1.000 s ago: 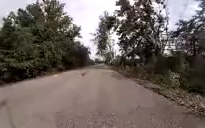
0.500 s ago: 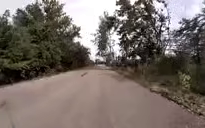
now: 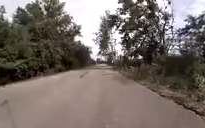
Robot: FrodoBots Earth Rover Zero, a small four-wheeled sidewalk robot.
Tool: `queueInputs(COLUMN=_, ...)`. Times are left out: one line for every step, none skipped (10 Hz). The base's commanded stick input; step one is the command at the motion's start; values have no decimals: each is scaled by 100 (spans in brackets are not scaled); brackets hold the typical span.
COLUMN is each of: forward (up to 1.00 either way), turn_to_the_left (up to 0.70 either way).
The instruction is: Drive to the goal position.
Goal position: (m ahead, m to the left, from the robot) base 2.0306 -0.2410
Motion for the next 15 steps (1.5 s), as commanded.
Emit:
queueInputs(forward=70, turn_to_the_left=0)
queueInputs(forward=70, turn_to_the_left=0)
queueInputs(forward=70, turn_to_the_left=0)
queueInputs(forward=70, turn_to_the_left=0)
queueInputs(forward=70, turn_to_the_left=0)
queueInputs(forward=70, turn_to_the_left=0)
queueInputs(forward=70, turn_to_the_left=0)
queueInputs(forward=70, turn_to_the_left=0)
queueInputs(forward=70, turn_to_the_left=0)
queueInputs(forward=70, turn_to_the_left=23)
queueInputs(forward=70, turn_to_the_left=34)
queueInputs(forward=70, turn_to_the_left=34)
queueInputs(forward=70, turn_to_the_left=32)
queueInputs(forward=70, turn_to_the_left=17)
queueInputs(forward=70, turn_to_the_left=0)
